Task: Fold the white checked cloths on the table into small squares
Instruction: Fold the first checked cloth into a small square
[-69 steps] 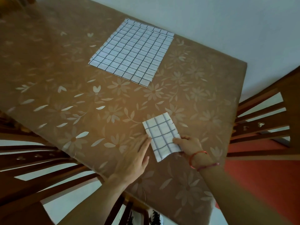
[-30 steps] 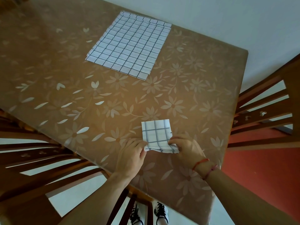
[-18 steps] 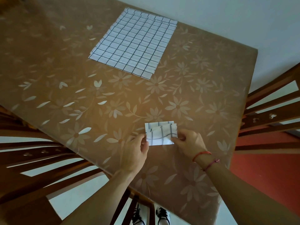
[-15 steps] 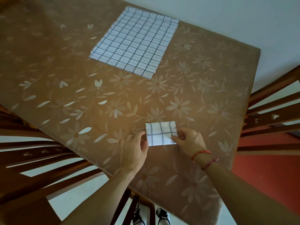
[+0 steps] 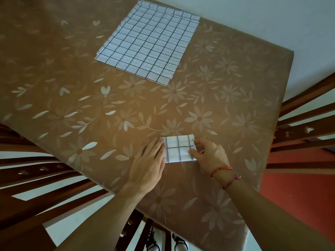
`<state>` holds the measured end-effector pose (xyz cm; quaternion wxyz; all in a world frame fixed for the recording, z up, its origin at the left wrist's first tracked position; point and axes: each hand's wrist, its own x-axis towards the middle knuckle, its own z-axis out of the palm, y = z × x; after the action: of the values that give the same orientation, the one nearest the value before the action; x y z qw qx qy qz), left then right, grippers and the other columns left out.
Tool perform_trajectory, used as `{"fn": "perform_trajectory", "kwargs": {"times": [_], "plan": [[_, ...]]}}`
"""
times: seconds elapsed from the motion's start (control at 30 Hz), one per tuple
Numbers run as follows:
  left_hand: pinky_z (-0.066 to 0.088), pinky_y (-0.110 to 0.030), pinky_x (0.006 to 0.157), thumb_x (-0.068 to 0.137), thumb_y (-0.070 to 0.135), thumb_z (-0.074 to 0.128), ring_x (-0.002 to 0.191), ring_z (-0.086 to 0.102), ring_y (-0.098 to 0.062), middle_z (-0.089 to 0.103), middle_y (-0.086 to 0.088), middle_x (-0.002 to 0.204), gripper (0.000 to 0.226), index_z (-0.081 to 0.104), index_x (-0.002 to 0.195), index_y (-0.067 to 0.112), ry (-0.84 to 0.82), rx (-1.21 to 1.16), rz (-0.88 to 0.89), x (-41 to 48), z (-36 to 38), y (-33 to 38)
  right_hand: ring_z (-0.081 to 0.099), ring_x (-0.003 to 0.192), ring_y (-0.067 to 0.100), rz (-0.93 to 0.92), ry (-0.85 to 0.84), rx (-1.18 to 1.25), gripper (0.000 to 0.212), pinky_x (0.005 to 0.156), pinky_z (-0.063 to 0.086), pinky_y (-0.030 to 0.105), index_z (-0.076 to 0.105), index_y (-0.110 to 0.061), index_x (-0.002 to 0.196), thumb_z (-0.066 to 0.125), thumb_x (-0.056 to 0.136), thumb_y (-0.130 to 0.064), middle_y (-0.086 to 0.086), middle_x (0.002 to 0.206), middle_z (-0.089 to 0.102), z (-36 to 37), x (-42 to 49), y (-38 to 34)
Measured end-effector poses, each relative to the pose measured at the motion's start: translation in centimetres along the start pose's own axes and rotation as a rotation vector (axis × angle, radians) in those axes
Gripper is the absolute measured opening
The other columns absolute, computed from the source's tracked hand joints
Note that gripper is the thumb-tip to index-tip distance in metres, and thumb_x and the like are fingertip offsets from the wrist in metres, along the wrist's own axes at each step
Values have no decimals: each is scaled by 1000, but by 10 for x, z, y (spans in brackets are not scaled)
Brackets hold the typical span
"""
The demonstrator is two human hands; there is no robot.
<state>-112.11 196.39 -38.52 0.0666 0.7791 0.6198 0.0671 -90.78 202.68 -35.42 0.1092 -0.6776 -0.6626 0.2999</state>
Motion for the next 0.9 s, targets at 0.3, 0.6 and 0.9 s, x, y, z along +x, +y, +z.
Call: {"fn": "perform_trajectory", "kwargs": {"times": [0.3, 0.6, 0.9], "plan": [[32, -43, 114, 102, 29, 26, 145, 28, -20, 40, -8, 152, 51, 45, 142, 5, -10, -11, -2, 4, 6, -2, 63, 81, 23, -14, 27, -82, 37, 66, 53, 36, 58, -30, 115, 65, 79, -36, -6, 96, 64, 1, -1, -3], [28, -44, 115, 103, 29, 27, 148, 20, -22, 31, -11, 157, 52, 34, 149, 4, -44, 22, -19, 0, 18, 0, 32, 140, 25, -667, 6, -320, 50, 114, 31, 38, 37, -4, 144, 32, 97, -21, 13, 151, 34, 56, -10, -40], [21, -41, 119, 101, 30, 25, 148, 18, -19, 26, -9, 159, 56, 28, 151, 5, -41, 22, -12, -1, 17, -4, 3, 149, 19, -678, -73, -493, 55, 121, 13, 39, 16, -4, 152, 19, 102, -29, 10, 160, 11, 71, -1, -25]]}}
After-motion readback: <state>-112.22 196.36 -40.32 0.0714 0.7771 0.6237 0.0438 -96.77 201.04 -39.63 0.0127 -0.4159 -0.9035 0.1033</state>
